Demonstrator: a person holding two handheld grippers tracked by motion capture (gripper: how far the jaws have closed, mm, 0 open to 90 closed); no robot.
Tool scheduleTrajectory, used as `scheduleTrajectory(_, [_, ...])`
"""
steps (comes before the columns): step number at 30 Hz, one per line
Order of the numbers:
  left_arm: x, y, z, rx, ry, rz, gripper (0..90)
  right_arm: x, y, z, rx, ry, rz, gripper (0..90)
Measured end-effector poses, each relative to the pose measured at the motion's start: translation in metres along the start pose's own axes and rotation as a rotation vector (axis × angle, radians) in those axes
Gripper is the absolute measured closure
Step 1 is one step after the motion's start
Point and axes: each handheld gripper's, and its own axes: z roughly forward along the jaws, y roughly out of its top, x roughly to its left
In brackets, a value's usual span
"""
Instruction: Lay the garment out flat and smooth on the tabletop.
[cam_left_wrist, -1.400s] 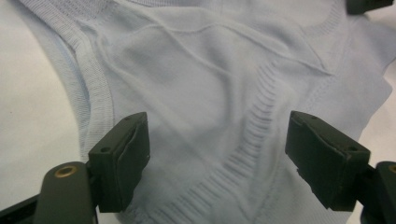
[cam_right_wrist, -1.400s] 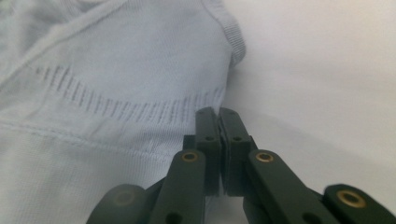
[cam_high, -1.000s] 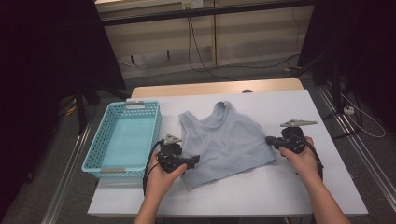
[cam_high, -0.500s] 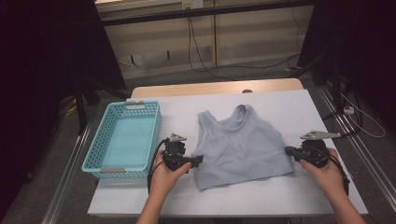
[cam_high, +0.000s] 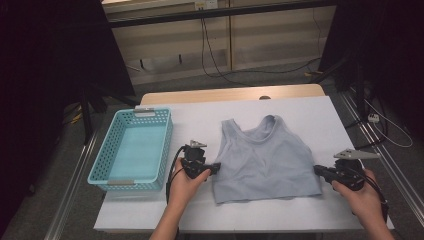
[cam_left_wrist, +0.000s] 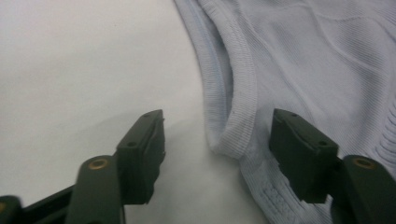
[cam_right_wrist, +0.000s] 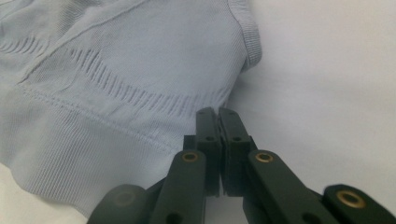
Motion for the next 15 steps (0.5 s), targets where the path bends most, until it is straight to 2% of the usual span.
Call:
scheduleTrajectory(2, [-0.0009,0.0017,0.0026,0.010,-0.002,0.012,41.8,-0.0003,-0.0031,-0.0022,-0.005,0.006,0.010,89.3])
scheduleTrajectory(5, [-0.0045,0.0036,0.0068,0.025,-0.015,0.019,49.7,-0.0006,-0.0065,-0.0049,-0.017,0.011,0.020,89.0])
scheduleTrajectory(7, [-0.0057,0.0041,0.0095,0.035,-0.025,0.004,56.6,-0.0006,-0.0079,-0.0036,-0.020,0.007,0.018,89.0])
scheduleTrajectory(11, [-0.0080,0.0058,0.0102,0.056,-0.020,0.013,66.9,0.0018,-0.0097,0.0008,0.001,0.015,0.016,89.1])
scheduleTrajectory(15, [-0.0069,0.0076,0.0107,0.068,-0.034,-0.001,76.6,0.0037,-0.0109,-0.0026,0.002,0.030,0.009,89.1])
